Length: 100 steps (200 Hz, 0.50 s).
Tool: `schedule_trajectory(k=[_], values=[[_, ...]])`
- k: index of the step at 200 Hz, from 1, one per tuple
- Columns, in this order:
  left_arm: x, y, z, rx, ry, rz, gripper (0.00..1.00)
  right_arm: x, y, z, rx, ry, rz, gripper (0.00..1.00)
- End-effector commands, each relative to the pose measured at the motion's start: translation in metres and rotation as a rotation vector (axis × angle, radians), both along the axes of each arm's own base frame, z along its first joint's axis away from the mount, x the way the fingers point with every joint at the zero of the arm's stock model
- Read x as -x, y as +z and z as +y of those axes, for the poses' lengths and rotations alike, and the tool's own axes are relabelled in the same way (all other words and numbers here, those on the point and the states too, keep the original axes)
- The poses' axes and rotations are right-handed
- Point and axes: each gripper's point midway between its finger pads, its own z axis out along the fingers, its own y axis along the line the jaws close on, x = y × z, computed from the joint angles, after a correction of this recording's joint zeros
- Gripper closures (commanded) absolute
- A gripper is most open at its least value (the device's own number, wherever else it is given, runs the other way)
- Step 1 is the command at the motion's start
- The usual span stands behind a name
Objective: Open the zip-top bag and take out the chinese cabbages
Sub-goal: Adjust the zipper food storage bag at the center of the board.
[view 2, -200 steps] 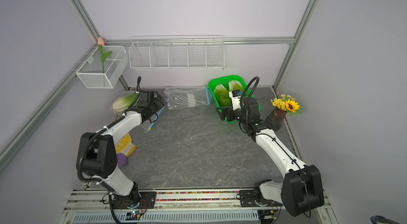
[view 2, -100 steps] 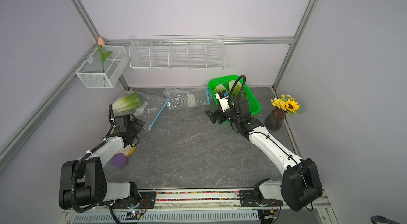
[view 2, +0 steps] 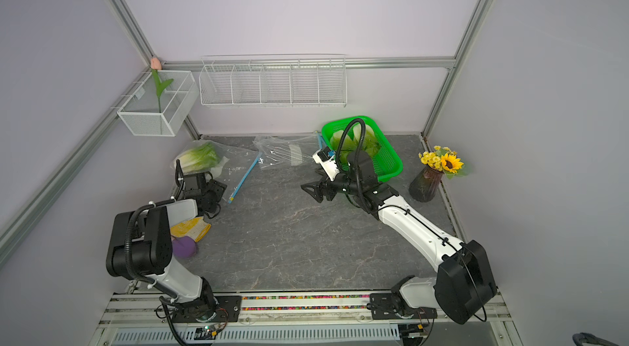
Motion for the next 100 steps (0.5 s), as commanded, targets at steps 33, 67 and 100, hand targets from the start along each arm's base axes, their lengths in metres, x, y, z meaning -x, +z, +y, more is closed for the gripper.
schedule_trajectory(k=[33,67,100], values=[[-0.020,-0.015,-0.006,0.078,-0.001,0.005,0.64,-0.003,-0.007,0.008,0.003,-0.017,0.026,0.12],[-0.016,-0.013,-0.006,0.064,-0.010,0.012,1.00,-0.021,-0.014,0.009,-0.030,-0.132,0.148,0.12],[-0.009,0.012,-0.007,0.035,-0.042,-0.014,1.00,-0.024,-0.019,0.020,-0.023,-0.117,0.256,0.11]])
